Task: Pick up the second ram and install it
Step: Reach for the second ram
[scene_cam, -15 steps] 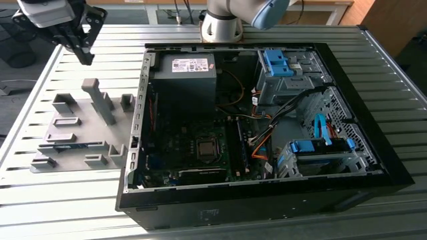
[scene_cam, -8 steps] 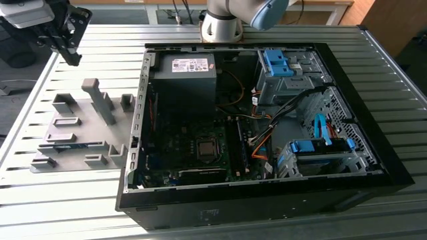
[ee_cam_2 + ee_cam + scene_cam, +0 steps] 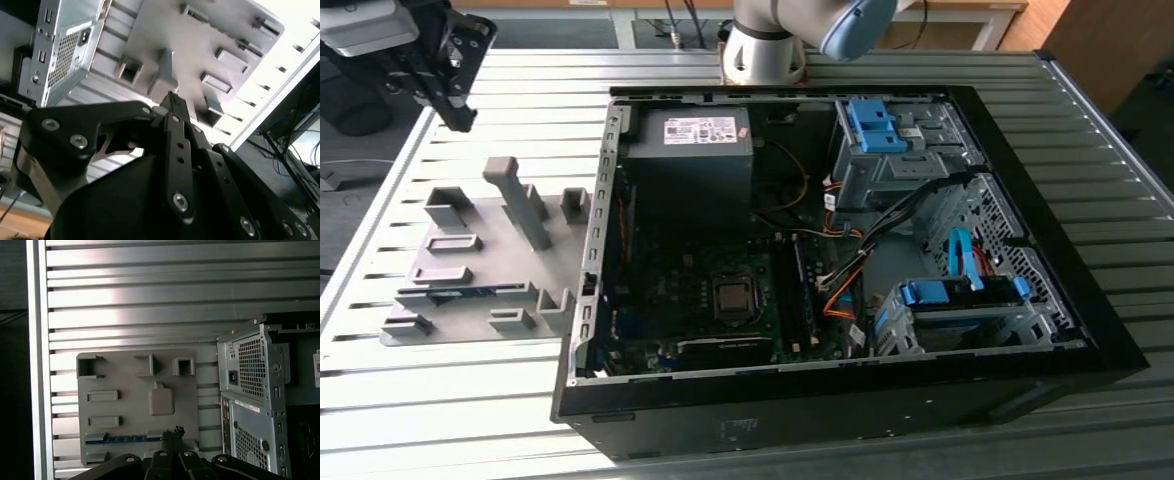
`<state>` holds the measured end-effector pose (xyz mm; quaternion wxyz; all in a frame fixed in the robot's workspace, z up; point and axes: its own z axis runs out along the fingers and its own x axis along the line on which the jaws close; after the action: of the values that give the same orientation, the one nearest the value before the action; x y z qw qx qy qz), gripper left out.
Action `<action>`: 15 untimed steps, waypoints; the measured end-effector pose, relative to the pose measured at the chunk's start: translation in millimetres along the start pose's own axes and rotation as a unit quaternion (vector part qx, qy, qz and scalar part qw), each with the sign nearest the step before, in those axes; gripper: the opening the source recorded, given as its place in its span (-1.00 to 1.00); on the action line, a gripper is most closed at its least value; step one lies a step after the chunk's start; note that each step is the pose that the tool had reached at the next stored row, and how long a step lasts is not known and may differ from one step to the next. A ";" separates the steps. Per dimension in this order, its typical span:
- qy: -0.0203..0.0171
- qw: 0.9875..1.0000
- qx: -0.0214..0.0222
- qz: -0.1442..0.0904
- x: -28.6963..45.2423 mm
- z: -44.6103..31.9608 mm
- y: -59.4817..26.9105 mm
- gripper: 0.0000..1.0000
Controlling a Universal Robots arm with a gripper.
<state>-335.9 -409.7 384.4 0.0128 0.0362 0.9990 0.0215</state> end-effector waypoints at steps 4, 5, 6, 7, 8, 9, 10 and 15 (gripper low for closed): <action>0.000 1.000 0.000 0.000 12.5 -0.1 -4.1 -0.79; 0.000 1.000 0.000 0.000 14.5 0.0 -6.4 -0.79; 0.000 1.000 0.000 0.000 16.0 0.1 -8.9 -0.79; 0.000 1.000 0.000 0.000 17.4 0.2 -11.5 -0.79; 0.000 1.000 0.000 0.000 19.0 0.3 -14.0 -0.79; 0.000 1.000 0.000 0.000 21.3 0.5 -16.0 -0.79; 0.000 1.000 0.000 0.000 24.5 0.5 -17.4 -0.79; 0.000 1.000 0.000 0.000 39.9 0.8 -20.0 -0.79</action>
<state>-377.1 -426.6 381.8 0.0127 0.0361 0.9990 0.0215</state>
